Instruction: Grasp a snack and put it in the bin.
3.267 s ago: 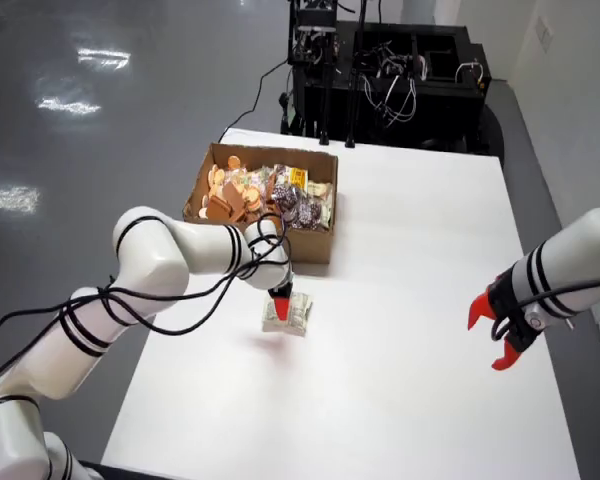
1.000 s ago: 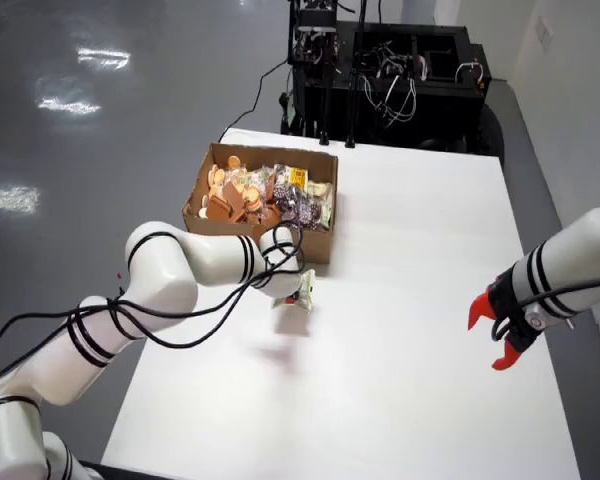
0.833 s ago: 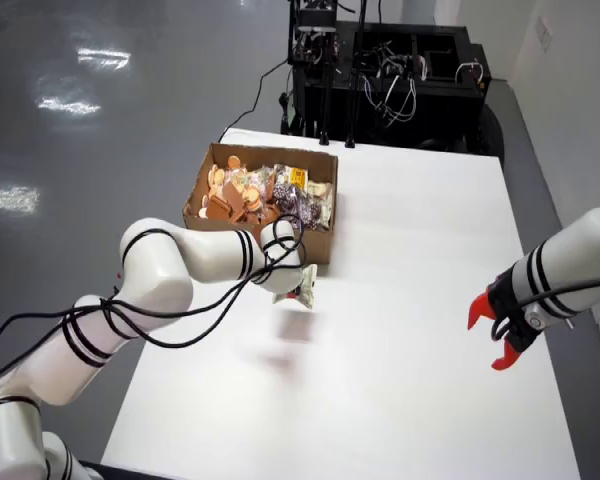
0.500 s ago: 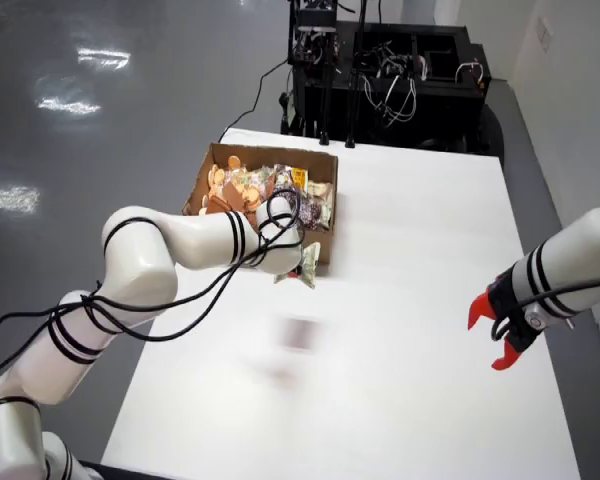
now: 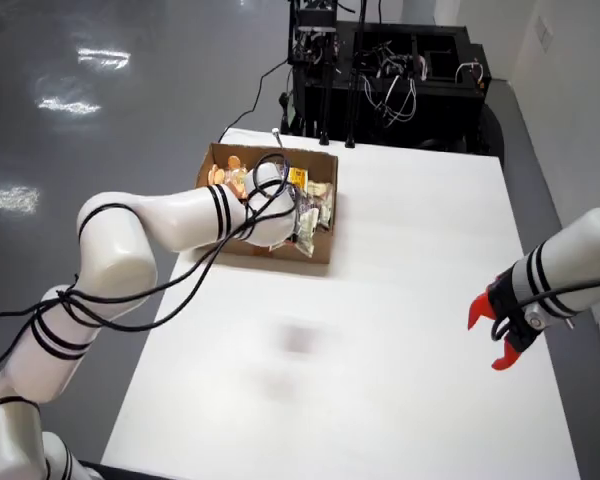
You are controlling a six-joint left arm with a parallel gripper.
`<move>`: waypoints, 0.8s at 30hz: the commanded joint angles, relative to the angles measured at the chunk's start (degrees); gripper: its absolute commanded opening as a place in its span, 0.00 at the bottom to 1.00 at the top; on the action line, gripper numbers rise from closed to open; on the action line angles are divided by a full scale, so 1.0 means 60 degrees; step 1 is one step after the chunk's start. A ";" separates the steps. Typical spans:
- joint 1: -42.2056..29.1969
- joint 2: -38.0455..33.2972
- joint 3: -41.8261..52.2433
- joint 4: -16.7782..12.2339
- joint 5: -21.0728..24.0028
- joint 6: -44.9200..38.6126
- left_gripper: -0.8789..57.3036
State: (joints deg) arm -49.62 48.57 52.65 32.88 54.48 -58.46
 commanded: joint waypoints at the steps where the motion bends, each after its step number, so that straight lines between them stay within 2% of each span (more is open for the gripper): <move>1: 0.0094 -0.0057 -0.0354 0.0091 0.0136 0.0512 0.01; 14: 0.0625 0.0669 -0.2064 0.0176 -0.0085 0.2768 0.01; 24: 0.1326 0.1058 -0.2636 0.0042 -0.0782 0.4495 0.01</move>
State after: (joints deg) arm -42.47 54.74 36.37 33.48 50.95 -33.22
